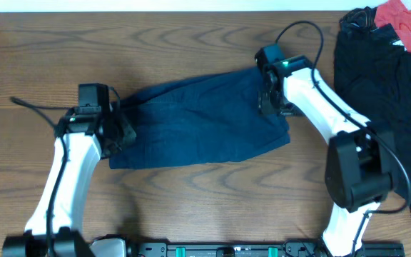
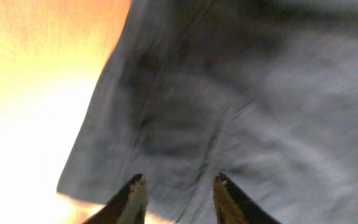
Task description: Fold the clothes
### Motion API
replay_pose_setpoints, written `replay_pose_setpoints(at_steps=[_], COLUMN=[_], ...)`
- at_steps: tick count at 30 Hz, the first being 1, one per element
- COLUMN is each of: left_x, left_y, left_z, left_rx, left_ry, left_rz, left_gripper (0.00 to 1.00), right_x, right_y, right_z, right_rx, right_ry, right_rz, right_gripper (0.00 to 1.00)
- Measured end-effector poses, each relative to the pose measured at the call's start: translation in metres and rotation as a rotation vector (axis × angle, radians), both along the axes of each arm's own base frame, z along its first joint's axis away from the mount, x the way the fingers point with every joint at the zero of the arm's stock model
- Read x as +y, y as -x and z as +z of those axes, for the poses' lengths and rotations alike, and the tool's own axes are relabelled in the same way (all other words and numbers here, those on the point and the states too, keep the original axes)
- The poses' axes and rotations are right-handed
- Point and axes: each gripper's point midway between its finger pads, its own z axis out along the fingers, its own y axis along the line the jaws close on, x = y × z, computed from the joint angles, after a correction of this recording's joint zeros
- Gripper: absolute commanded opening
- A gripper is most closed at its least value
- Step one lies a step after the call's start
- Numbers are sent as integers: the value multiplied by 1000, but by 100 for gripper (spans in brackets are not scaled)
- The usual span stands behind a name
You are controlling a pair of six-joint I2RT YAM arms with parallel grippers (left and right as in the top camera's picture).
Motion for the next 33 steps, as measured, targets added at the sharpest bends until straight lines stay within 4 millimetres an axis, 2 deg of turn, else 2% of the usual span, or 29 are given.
replay_pose_setpoints(at_steps=[2,3,4,6,7,10,13,16,20,25,27,33], left_x=[1,1,1,1,0,-8,-18,-29,-33,-20,-16,-10], left_y=[-14,-19,-22,-25,-26,-33,-41,-59,-82,-92,-91,-105], left_z=[14,19,21,20,17,5,-12,-28,-41,-70,-87,-90], left_rx=[-86,-118,-132,-138,-135,-120,-97,-118,-168,-144,-111,-129], left_ry=[-7,-11,-14,-14,-8,27,54,69,61,-5,-26,-58], left_rz=[-4,-9,-15,-24,-29,-60,-99,-138,-160,-132,-123,-110], left_gripper=[36,36,33,30,29,28,28,29,29,29,29,29], right_x=[3,6,9,19,26,43,56,69,80,83,83,71], right_y=[-20,-33,-43,-62,-67,-75,-82,-93,-106,-107,-105,-105], right_z=[16,28,37,59,66,72,63,41,5,-45,-59,-60], right_rx=[-104,-171,-219,-323,-354,-385,-388,-387,-375,-312,-289,-274], right_ry=[-30,-49,-65,-114,-139,-200,-237,-267,-282,-283,-280,-220], right_rz=[17,46,58,124,162,255,317,357,380,385,383,341], right_gripper=[61,47,26,5,1,1,1,1,1,1,1,1])
